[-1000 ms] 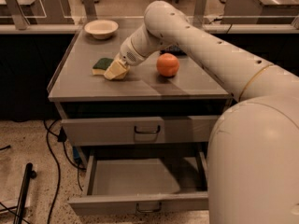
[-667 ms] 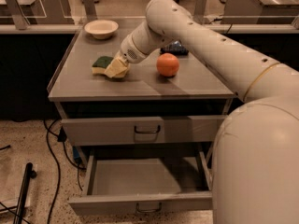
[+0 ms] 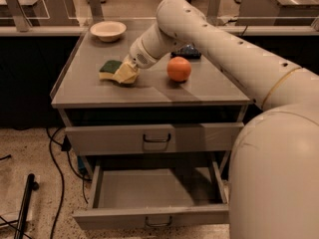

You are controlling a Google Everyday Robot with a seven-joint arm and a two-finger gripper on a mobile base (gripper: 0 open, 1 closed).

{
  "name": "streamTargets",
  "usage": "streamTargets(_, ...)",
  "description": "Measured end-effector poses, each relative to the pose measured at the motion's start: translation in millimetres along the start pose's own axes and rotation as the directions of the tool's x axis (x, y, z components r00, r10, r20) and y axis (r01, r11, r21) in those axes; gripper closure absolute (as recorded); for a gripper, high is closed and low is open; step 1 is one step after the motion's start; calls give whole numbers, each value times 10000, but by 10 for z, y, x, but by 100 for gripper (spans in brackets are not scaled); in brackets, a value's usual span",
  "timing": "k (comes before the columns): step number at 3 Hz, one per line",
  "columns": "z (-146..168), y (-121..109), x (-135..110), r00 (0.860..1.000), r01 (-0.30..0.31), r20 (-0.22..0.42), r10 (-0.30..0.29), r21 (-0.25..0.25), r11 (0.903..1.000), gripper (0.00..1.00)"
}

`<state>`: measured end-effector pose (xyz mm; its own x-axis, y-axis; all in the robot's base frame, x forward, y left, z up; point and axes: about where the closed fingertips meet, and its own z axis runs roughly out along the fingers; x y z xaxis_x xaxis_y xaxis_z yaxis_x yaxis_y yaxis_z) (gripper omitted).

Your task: Place sponge into middle drawer

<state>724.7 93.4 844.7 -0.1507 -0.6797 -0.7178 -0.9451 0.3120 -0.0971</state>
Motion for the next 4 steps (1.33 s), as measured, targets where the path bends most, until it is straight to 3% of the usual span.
streamTargets(1, -282, 242, 48, 9991, 407, 73, -407, -18, 9992, 100)
streamTargets(2, -756, 775, 85, 9965, 838, 47, -837, -133, 9964, 100)
streamTargets(3, -757, 778, 84, 9965, 841, 46, -840, -137, 9964, 100)
streamTargets(4, -935, 951, 36, 9962, 871, 35, -870, -267, 9958, 100)
